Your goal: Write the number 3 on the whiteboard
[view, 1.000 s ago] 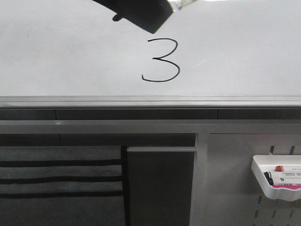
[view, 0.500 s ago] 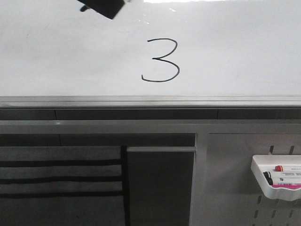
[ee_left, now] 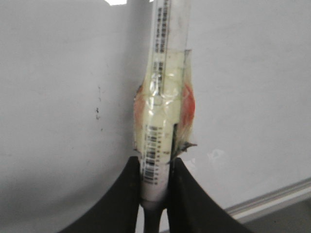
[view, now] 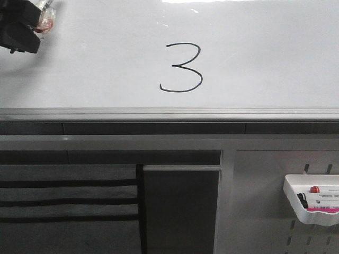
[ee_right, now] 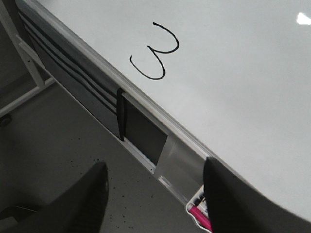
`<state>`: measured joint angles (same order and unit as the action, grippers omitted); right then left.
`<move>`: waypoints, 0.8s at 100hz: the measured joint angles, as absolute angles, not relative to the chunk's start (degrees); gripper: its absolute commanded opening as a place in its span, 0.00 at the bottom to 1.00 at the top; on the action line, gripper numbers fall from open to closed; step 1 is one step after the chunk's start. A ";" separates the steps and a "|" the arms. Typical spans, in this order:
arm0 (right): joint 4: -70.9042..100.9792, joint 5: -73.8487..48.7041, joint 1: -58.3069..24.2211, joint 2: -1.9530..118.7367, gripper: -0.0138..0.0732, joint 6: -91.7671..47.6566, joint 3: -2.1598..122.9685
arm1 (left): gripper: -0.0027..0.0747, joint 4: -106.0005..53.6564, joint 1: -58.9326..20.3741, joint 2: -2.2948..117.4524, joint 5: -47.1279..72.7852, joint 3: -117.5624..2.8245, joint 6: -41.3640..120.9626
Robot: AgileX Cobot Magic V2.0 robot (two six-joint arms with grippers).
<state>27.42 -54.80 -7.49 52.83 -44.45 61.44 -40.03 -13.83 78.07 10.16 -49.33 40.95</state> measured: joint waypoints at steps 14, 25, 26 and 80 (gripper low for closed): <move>27.42 -53.03 -7.49 52.83 0.60 -44.45 59.94 | 0.04 -40.96 -13.93 80.98 6.77 -49.33 40.87; 27.42 -52.48 -7.49 52.83 0.59 -44.45 59.90 | 0.05 -42.19 -13.93 81.81 6.38 -49.33 40.87; 27.42 -52.31 -7.49 52.83 0.59 -44.45 59.90 | 0.05 -42.35 -13.93 81.91 6.38 -49.33 40.87; 27.53 -51.35 -7.49 52.83 0.59 -44.30 59.90 | 0.44 -42.88 -13.93 84.03 9.39 -49.33 40.87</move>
